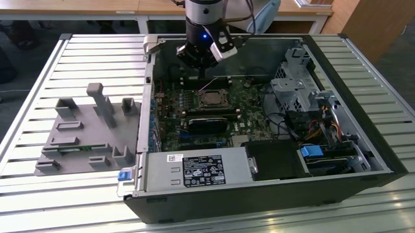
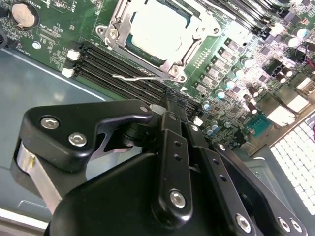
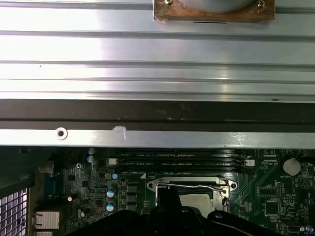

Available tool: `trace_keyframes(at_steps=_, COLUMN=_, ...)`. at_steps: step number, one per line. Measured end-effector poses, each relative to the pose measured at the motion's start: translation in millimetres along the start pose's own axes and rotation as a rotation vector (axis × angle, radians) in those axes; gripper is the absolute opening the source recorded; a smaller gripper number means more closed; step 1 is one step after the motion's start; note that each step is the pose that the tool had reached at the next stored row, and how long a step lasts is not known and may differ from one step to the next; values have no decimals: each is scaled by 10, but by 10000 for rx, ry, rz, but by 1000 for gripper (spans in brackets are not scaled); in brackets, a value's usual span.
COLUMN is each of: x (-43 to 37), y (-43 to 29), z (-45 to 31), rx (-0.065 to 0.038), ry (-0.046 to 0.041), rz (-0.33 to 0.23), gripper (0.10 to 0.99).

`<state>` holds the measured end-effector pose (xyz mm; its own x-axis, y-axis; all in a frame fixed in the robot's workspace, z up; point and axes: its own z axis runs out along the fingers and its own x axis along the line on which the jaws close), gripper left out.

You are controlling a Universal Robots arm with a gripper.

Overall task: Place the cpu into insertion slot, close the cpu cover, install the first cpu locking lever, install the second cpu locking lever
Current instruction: 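Install the first cpu locking lever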

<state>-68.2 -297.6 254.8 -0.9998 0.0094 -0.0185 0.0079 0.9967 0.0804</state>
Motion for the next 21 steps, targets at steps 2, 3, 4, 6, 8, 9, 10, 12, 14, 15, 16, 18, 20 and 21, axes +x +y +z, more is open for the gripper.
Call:
trace_keyframes(at_steps=2, x=-10, y=0, z=2, rx=0, ry=0, rz=0, gripper=106)
trace_keyframes(at_steps=3, x=-15, y=0, z=2, rx=1, ry=0, rz=0, gripper=106)
trace_keyframes(at_steps=4, x=-20, y=0, z=3, rx=0, ry=0, rz=-1, gripper=106)
trace_keyframes(at_steps=6, x=-30, y=0, z=5, rx=1, ry=0, rz=0, gripper=106)
trace_keyframes(at_steps=8, x=-44, y=0, z=7, rx=2, ry=1, rz=-1, gripper=106)
trace_keyframes(at_steps=9, x=-53, y=0, z=8, rx=3, ry=2, rz=-1, gripper=106)
trace_keyframes(at_steps=10, x=-59, y=0, z=10, rx=0, ry=1, rz=-1, gripper=106)
trace_keyframes(at_steps=12, x=-82, y=0, z=14, rx=1, ry=1, rz=-1, gripper=106)
trace_keyframes(at_steps=14, x=-114, y=0, z=20, rx=1, ry=1, rz=1, gripper=106)
trace_keyframes(at_steps=15, x=-132, y=0, z=23, rx=1, ry=2, rz=0, gripper=106)
trace_keyframes(at_steps=16, x=-145, y=-1, z=28, rx=0, ry=1, rz=-1, gripper=106)
trace_keyframes(at_steps=18, x=-167, y=-1, z=40, rx=0, ry=2, rz=-1, gripper=106)
trace_keyframes(at_steps=20, x=-178, y=-3, z=54, rx=-34, ry=2, rz=0, gripper=106)
trace_keyframes(at_steps=21, x=-181, y=-4, z=58, rx=-108, ry=5, rz=2, gripper=106)
